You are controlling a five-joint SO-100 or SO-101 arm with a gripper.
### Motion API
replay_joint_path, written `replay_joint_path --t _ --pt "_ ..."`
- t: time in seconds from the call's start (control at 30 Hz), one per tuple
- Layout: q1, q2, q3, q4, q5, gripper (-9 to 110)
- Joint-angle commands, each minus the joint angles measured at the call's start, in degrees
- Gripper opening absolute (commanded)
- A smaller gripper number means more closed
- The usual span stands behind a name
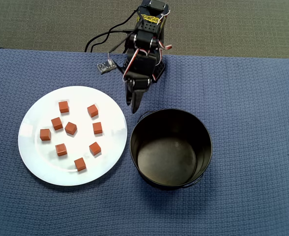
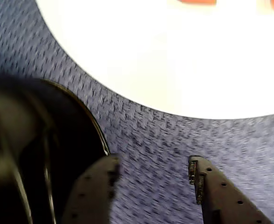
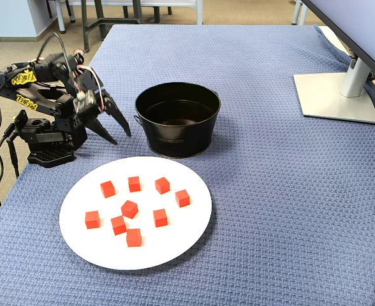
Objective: Pick up the red cubes from the white plate and place them in the black recipient
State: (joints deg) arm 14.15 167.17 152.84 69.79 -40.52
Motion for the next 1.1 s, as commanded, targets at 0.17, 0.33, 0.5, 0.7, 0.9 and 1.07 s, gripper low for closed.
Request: replay_joint_path --t 0.17,0.33,0.5,0.7,0.9,1.07 --pt "14.6 -8.9 -8.3 -5.7 -34.9 19" --pt "21.2 -19.3 -8.0 -16.7 -50.4 24" --pt "25.8 -29.8 -8.6 -24.3 -51.9 23" --pt "31.6 -36.7 -3.0 -37.6 -54.0 23" --pt "34.4 -37.7 -1.1 -40.4 -51.9 24" --pt "34.4 -38.1 -1.2 -38.3 -46.8 22"
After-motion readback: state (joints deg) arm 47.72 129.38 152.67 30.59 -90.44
